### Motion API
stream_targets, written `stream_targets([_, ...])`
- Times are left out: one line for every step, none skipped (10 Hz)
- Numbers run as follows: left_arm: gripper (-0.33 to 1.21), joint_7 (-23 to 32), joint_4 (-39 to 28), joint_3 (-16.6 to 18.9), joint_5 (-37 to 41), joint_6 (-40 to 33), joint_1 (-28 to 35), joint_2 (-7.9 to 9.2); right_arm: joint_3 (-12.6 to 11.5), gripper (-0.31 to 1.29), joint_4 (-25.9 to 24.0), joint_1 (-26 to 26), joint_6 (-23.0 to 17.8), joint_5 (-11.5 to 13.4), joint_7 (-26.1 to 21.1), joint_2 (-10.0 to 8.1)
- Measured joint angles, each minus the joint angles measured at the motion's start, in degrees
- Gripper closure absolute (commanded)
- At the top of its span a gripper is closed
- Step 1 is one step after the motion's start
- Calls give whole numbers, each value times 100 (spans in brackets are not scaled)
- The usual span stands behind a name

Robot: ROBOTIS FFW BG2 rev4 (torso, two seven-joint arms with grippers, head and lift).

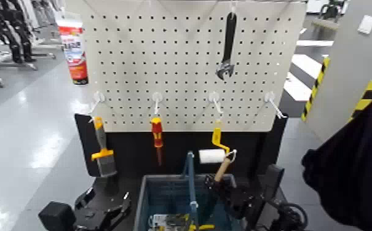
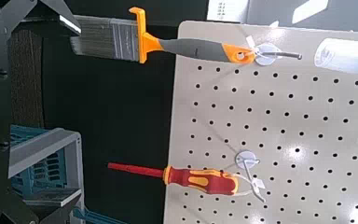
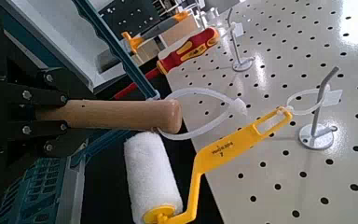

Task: Put the tool with the wooden handle into the crate.

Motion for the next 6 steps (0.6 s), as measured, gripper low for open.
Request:
stream_targets([10, 1, 0, -1, 3, -7, 2, 0, 6, 85, -37, -8, 37, 80, -5, 0])
stream_targets([10, 0, 0, 0, 8, -10, 2, 0, 3, 79, -86, -10, 43, 194, 2, -4])
stream_targets([10, 0, 0, 0, 11, -12, 2, 0, 1, 52, -122, -10, 33, 309, 11, -7])
stream_targets([10, 1, 0, -2, 12, -13, -4, 0, -2, 24, -137, -16, 47, 406, 55, -5])
stream_targets([10, -6, -1, -4, 14, -14, -6, 0, -28, 10, -155, -22, 74, 461, 93, -6])
stream_targets([10, -7, -7, -5, 20, -14, -3, 5, -72, 13, -210, -22, 112, 518, 108, -14])
